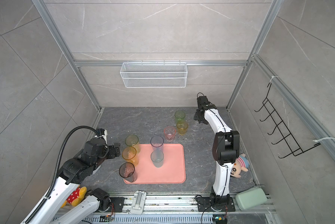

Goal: Place the glasses into the tray
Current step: 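Move the right gripper over the clear cup beside the green cup, then lower the right gripper onto the clear cup rim, close and lift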

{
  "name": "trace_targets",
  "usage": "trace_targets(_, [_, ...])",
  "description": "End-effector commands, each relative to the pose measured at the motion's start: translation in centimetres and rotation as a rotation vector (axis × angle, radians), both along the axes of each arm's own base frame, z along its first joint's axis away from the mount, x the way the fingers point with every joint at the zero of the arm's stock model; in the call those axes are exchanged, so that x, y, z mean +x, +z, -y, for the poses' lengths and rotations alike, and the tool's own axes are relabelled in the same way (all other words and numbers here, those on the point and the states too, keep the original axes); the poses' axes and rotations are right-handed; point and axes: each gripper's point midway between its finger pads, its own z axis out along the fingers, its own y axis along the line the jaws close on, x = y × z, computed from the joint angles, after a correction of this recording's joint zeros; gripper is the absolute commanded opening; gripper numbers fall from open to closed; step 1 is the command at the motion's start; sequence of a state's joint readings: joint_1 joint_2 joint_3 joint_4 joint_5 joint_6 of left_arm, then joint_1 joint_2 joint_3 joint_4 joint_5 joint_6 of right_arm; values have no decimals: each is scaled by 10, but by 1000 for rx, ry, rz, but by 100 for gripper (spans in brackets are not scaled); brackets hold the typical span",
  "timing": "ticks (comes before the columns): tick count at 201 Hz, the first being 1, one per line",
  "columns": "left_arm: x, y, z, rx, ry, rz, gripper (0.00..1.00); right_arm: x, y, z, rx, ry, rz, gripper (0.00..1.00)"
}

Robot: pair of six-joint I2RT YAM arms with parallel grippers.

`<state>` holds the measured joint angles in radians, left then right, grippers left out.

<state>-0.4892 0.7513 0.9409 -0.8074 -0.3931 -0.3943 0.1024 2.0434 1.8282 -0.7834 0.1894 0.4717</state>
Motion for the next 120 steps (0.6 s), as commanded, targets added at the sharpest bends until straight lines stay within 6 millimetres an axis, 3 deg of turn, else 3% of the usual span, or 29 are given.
trace_targets(1, [1,3,-4,0,30,16,92,8,-6,3,17,-13,-4,59])
trace_targets(120, [1,2,-3,10,28,15,92,10,-21,10,44,-21,-46,45])
